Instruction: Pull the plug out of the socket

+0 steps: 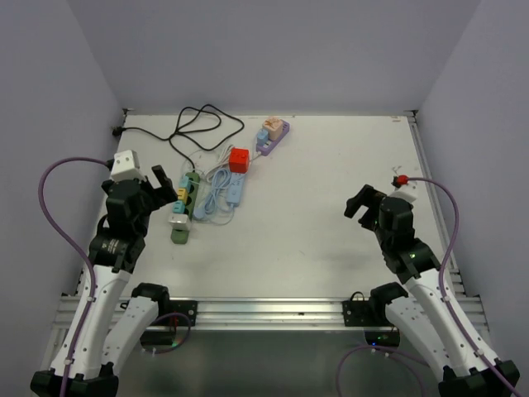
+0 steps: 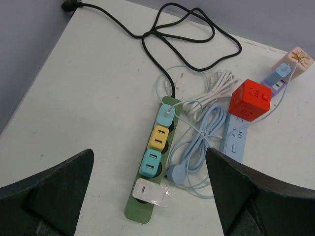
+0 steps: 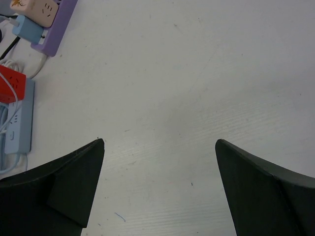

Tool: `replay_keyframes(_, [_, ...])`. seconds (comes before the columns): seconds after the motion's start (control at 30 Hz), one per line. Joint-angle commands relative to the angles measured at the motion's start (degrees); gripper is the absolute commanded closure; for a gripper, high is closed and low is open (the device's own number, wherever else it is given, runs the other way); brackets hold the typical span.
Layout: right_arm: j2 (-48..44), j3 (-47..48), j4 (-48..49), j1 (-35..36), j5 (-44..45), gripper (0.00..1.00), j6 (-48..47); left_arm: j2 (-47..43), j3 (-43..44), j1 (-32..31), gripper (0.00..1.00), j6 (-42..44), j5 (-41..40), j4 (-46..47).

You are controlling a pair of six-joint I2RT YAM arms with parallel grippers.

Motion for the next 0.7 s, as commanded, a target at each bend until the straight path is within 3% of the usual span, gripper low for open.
replay_keyframes(0.0, [-0.19,1.51,2.02,0.08,0.94,0.01,1.41,-0.57,-0.08,-0.19,0.00,-0.51,-0.96,0.17])
replay_keyframes(0.3, [1.64,1.06,2.11,0.08,1.82,0.01,1.86,-0.67,-0.25,-0.19,0.00,-0.34,0.26,0.61])
replay_keyframes(0.67, [3.58,3.61,10.26,0.17,-13.63,0.01,-4.03,-0.31,-0.69,-0.19,0.00,2.03,6.06,1.93])
